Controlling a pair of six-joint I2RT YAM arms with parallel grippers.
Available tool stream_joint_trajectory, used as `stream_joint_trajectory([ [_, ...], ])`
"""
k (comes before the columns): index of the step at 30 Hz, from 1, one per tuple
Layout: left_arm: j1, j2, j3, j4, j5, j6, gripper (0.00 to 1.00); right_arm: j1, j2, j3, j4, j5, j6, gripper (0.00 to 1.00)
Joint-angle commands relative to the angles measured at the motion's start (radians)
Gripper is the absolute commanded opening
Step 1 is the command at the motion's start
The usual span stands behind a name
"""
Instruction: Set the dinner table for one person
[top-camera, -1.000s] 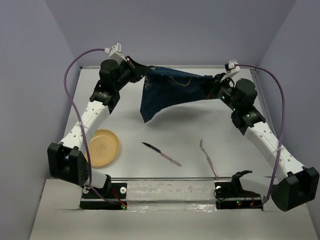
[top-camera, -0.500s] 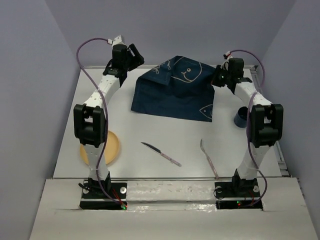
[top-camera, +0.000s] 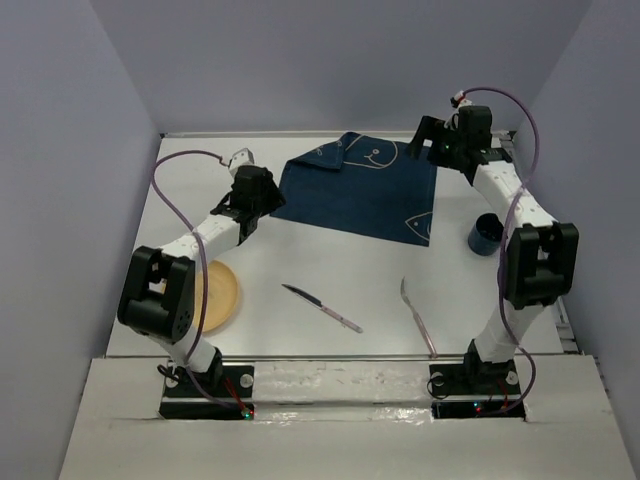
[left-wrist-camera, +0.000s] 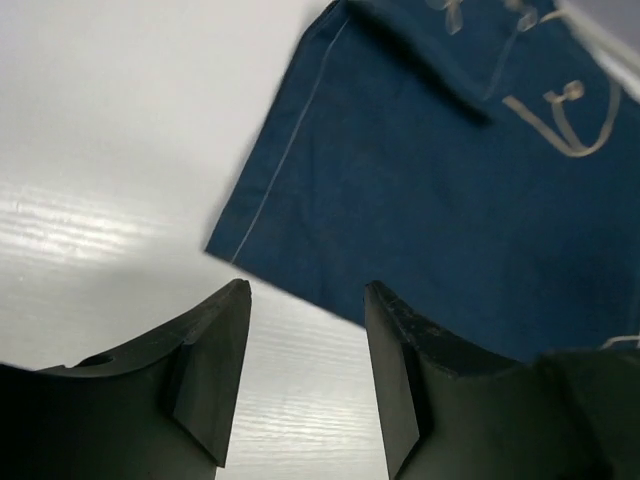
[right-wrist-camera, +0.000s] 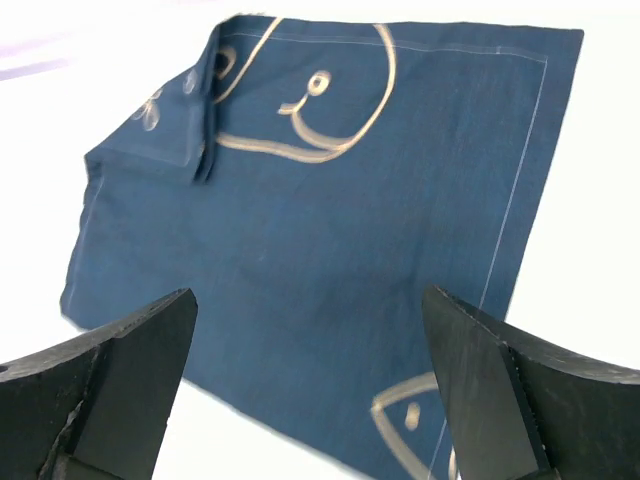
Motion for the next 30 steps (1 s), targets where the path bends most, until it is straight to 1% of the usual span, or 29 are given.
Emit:
stream_joint_trajectory([
  [1, -0.002, 0.052, -0.005, 0.012, -0.042, -0.021, 0.56, 0.079, -0.232, -0.185, 0.087, 0.074, -0.017, 1.0],
  [2, -0.005, 0.069, 0.009, -0.011, -0.057, -0.024, 0.55, 0.093, -0.261, -0.234, 0.125, 0.078, -0.005, 1.0],
  [3, -0.01, 0.095, 0.012, -0.019, -0.072, -0.027, 0.54, 0.104, -0.289, -0.322, 0.143, 0.084, 0.004, 0.97],
  [4, -0.013, 0.106, 0.017, -0.022, -0.101, -0.033, 0.54, 0.122, -0.344, -0.367, 0.159, 0.083, 0.022, 0.95],
  [5, -0.013, 0.129, 0.02, -0.029, -0.115, -0.039, 0.54, 0.122, -0.372, -0.41, 0.198, 0.083, 0.033, 0.89],
  [6, -0.013, 0.138, 0.023, -0.036, -0.137, -0.053, 0.53, 0.136, -0.396, -0.49, 0.212, 0.083, 0.042, 0.84],
  [8, -0.012, 0.157, 0.037, -0.048, -0.164, -0.075, 0.52, 0.136, -0.455, -0.556, 0.225, 0.116, 0.067, 0.72],
  [10, -0.013, 0.189, 0.06, -0.054, -0.17, -0.088, 0.52, 0.145, -0.504, -0.648, 0.233, 0.153, 0.087, 0.51],
  [11, -0.013, 0.212, 0.068, -0.059, -0.174, -0.096, 0.53, 0.146, -0.518, -0.679, 0.241, 0.167, 0.096, 0.45],
  [12, -0.013, 0.221, 0.075, -0.06, -0.174, -0.098, 0.53, 0.146, -0.527, -0.708, 0.248, 0.178, 0.102, 0.43],
  [15, -0.013, 0.266, 0.104, -0.068, -0.177, -0.105, 0.54, 0.146, -0.544, -0.789, 0.27, 0.195, 0.119, 0.43],
  [20, -0.012, 0.321, 0.14, -0.08, -0.177, -0.108, 0.53, 0.146, -0.538, -0.819, 0.282, 0.173, 0.124, 0.44],
  [23, -0.01, 0.356, 0.18, -0.098, -0.18, -0.108, 0.52, 0.146, -0.529, -0.823, 0.284, 0.192, 0.128, 0.47],
  [24, -0.012, 0.371, 0.186, -0.1, -0.181, -0.108, 0.51, 0.146, -0.526, -0.825, 0.282, 0.196, 0.128, 0.51],
  [26, -0.012, 0.382, 0.195, -0.102, -0.178, -0.108, 0.47, 0.146, -0.513, -0.829, 0.276, 0.225, 0.122, 0.57],
  [27, -0.012, 0.391, 0.196, -0.102, -0.178, -0.107, 0.4, 0.146, -0.507, -0.831, 0.273, 0.233, 0.122, 0.62],
  [29, -0.012, 0.398, 0.201, -0.102, -0.186, -0.102, 0.34, 0.146, -0.486, -0.836, 0.264, 0.29, 0.119, 0.66],
  [30, -0.01, 0.404, 0.203, -0.102, -0.19, -0.099, 0.29, 0.146, -0.477, -0.836, 0.262, 0.301, 0.118, 0.66],
])
